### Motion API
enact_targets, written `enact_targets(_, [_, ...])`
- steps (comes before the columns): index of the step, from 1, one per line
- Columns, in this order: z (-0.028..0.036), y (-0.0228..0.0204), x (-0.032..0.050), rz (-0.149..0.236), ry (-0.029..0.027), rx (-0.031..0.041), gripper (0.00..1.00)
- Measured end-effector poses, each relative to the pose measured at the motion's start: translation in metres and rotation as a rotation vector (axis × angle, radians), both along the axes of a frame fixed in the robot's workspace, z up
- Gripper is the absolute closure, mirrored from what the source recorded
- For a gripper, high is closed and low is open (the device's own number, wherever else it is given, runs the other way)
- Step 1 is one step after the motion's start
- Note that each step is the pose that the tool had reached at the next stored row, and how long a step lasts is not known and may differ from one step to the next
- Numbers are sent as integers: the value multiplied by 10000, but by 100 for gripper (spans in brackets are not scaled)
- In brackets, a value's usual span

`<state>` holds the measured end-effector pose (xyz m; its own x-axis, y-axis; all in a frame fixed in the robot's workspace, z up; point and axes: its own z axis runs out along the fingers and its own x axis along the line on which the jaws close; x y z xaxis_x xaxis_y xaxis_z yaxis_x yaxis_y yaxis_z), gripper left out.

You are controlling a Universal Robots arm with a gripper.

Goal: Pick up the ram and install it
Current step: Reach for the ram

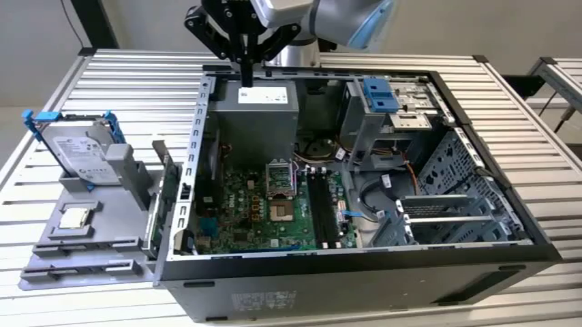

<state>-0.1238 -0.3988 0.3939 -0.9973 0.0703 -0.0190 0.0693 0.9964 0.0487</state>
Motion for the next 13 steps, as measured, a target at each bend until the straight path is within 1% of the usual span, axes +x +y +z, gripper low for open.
enact_targets(13, [0,0,-140,6,0,0,100])
